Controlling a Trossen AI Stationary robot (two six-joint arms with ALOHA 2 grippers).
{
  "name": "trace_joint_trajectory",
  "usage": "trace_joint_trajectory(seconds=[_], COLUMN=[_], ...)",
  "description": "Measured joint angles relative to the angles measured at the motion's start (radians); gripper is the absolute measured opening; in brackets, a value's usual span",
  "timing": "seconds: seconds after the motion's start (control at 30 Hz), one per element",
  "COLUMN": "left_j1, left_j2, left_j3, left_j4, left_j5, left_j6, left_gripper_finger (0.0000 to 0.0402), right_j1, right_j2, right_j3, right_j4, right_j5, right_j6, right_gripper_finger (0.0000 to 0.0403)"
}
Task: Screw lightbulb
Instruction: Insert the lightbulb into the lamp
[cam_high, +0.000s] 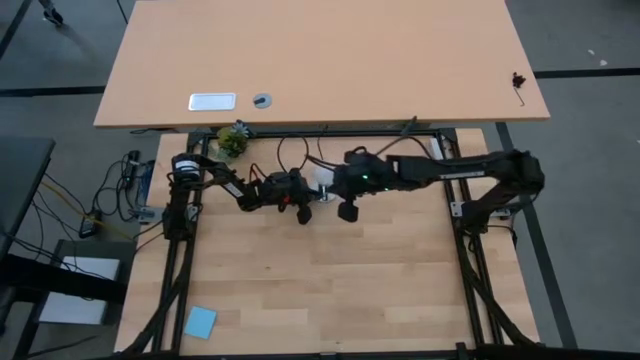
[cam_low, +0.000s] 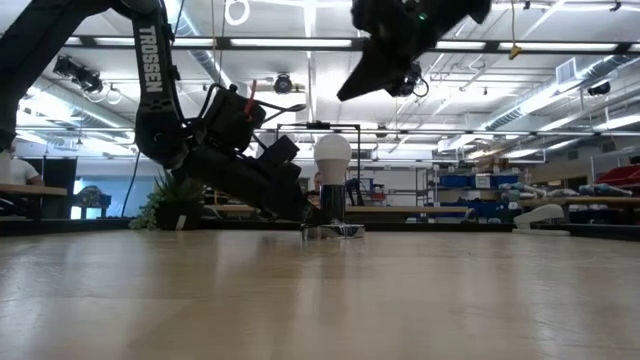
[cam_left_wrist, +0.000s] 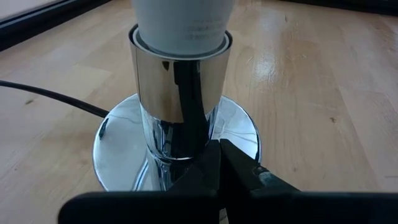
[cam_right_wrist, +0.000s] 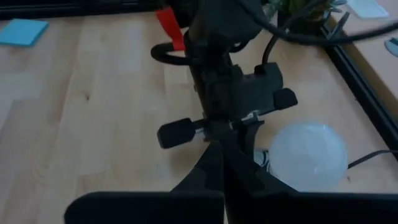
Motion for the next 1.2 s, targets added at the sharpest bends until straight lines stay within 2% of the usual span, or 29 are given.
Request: trace_joint_trajectory(seconds=[0.27, 0.43, 0.9, 1.03, 1.2], left_j1=[0.0, -0.004, -0.008, -0.016, -0.018], left_j2=[0.0, 0.0, -0.003, -0.032, -0.101], left_j3=[0.001, 0.0, 0.0, 0.0, -0.004], left_j4=[-0.002, -0.002, -0.005, -0.049, -0.146], left_j5=[0.033, 0.034, 0.046, 0.054, 0.065], left_j6=[-0.012, -0.023, -0.024, -0.023, 0.0], left_gripper_finger=[0.0008, 0.0008, 0.0008, 0.0008, 0.0008], right_j1=[0.0, -0.002, -0.033, -0.071, -0.096], right_j2=[-0.099, -0.121, -0.12, -0.12, -0.12], right_j3=[-0.263, -0.381, -0.532, -0.61, -0.679], right_j4=[0.276, 0.428, 0.586, 0.704, 0.802], right_j5=[-0.016, -0.023, -0.032, -0.08, -0.086], right_j6=[0.019, 0.03, 0.027, 0.064, 0.076], right_gripper_finger=[0.0, 0.0, 0.0001, 0.0001, 0.0001])
